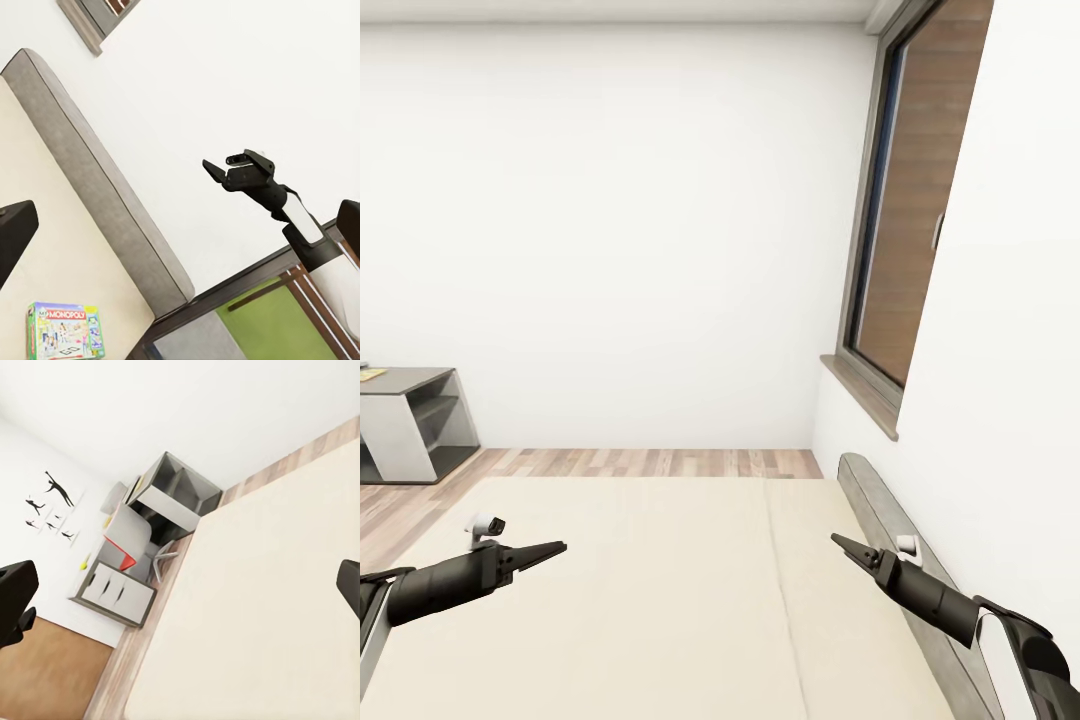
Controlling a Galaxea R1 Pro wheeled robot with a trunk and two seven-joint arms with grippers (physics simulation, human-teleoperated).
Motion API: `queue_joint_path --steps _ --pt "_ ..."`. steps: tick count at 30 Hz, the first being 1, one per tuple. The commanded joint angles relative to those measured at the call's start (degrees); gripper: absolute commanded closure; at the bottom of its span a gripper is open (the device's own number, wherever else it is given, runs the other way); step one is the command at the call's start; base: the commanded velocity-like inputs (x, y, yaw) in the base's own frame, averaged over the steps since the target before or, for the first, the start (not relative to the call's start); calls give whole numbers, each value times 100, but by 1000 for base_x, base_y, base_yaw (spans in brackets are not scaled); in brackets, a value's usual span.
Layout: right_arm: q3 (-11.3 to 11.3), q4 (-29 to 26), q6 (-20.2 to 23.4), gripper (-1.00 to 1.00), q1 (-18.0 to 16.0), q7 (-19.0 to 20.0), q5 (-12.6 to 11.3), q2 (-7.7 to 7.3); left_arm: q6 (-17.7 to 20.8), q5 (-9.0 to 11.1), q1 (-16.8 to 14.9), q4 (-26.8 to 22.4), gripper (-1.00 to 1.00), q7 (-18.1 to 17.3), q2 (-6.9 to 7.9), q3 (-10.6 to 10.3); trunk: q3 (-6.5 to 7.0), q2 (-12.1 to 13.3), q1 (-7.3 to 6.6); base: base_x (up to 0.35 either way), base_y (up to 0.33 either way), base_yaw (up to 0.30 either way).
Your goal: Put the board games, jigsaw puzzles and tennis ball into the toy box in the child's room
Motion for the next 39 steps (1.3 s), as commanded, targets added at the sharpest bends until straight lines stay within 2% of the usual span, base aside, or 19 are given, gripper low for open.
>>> queue_joint_path --steps 1,29,32,39 --pt "-6 2 28 -100 -2 14 -7 0 61 -5 -1 1 -100 -24 1 0 -2 -4 2 0 0 0" --pt "-7 13 17 -100 -2 -36 -7 -51 61 -4 0 -2 -100 -24 1 -4 -9 -4 2 0 0 0" --pt "-12 86 18 -100 -9 -135 8 -56 61 -5 -1 -6 -100 -24 1 -1 -28 -4 2 0 0 0" --pt "-15 484 109 -100 -14 -653 29 -73 61 -5 -1 -8 -100 -24 1 -2 -88 -4 2 0 0 0"
